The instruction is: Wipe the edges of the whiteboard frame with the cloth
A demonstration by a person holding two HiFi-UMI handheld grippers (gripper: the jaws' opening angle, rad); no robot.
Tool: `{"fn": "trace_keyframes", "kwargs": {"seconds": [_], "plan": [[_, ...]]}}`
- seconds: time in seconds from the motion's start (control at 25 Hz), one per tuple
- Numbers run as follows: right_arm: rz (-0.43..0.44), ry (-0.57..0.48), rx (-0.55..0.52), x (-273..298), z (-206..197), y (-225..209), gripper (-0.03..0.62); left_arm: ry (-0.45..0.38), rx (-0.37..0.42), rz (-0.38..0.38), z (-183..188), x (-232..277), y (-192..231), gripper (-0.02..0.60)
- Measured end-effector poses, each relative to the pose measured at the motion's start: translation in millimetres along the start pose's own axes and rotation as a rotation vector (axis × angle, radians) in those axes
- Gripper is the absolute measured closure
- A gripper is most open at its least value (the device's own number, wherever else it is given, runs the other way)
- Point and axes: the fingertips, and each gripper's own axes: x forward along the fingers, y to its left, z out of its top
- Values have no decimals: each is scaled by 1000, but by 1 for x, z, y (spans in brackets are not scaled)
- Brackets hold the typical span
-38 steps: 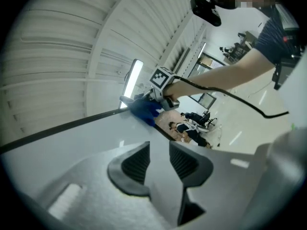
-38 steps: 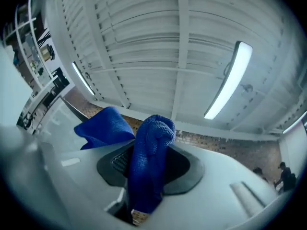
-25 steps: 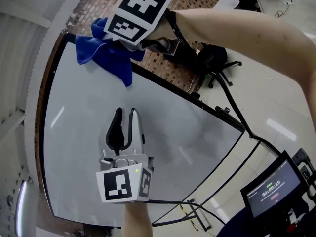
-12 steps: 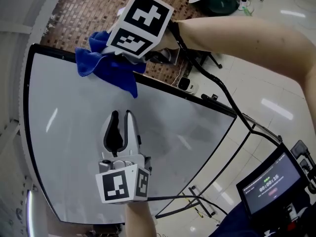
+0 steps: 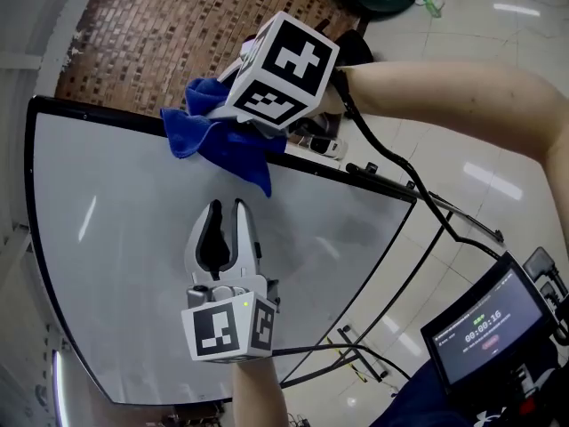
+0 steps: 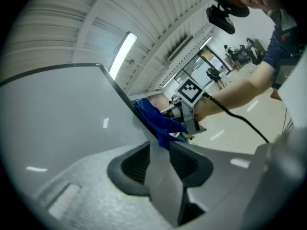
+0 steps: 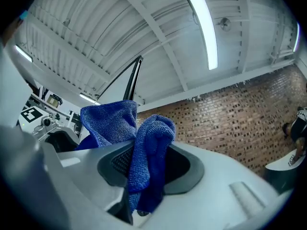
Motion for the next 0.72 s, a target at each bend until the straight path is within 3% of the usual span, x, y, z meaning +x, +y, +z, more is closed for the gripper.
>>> {"fn": "trace_keyframes", "kwargs": {"seconds": [0.2, 0.44, 0.72], "plan": [[-16, 30, 37, -4, -35, 1, 462, 12, -42, -20, -13, 2, -7, 453], [-34, 55, 70, -8, -70, 4, 462, 52, -17, -44, -36, 4, -22, 453], [-62, 67, 124, -17, -103, 8, 462, 83, -57, -84, -54, 4, -32, 454]]}}
